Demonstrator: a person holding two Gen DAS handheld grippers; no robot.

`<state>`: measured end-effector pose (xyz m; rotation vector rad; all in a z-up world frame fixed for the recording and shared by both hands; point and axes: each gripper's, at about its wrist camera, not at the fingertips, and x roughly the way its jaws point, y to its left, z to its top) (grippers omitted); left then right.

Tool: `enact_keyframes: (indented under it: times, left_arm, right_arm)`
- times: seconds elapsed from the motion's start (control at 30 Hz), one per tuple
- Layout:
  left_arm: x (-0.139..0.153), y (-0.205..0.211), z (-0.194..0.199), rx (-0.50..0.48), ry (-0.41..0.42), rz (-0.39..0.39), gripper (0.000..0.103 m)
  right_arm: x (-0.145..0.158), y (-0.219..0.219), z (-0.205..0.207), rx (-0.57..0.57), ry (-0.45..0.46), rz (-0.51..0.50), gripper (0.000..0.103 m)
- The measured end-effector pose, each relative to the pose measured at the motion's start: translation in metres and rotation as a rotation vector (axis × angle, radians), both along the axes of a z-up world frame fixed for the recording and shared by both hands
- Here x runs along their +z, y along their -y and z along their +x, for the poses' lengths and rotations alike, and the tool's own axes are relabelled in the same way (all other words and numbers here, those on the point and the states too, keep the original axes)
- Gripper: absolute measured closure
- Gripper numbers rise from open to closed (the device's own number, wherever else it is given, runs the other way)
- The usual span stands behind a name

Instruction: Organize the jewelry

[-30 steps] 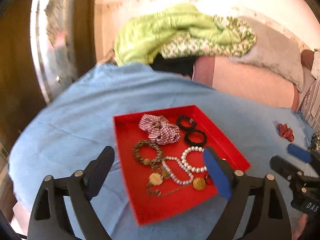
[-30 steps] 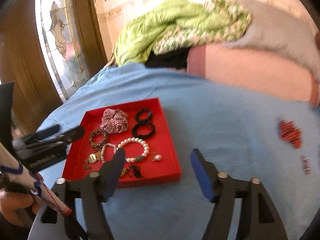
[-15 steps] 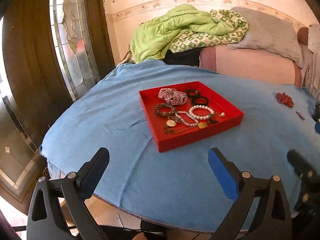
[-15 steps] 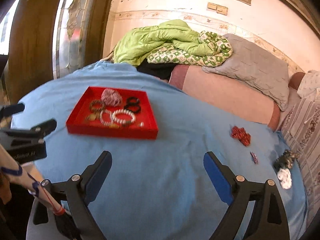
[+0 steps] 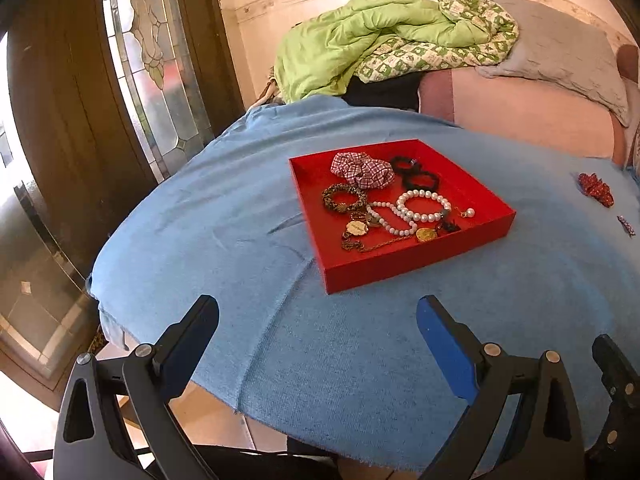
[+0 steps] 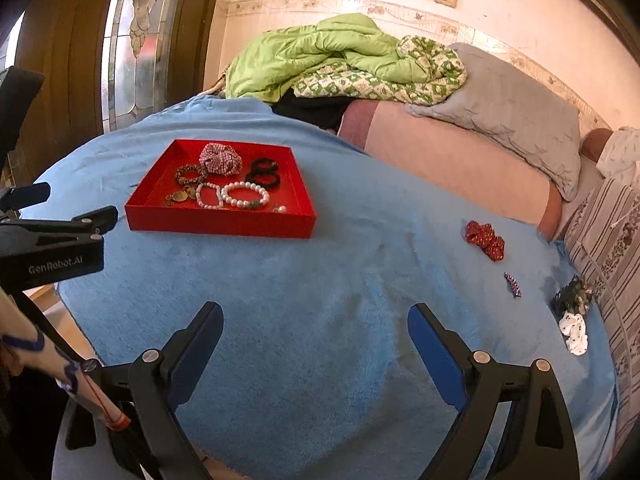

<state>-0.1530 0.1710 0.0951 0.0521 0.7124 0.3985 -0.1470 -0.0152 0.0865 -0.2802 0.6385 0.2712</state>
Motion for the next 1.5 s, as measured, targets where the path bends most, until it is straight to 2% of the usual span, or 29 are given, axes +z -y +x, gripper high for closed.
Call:
enact_keyframes:
  times: [0.5, 1.5]
  left_arm:
    - [-0.0012, 0.0048, -0.0007, -0.017, -0.008, 0.043, 0.004]
    - [-0.0018, 0.0072, -0.002, -0.023, -0.017, 0.067, 0.004]
  right_arm:
    - [-0.0018, -0.002, 0.0, 0.003, -0.009, -0.003, 0.007]
    - [-0.0066, 0.0015, 0.0028, 0.007, -0.031, -0.01, 0.007]
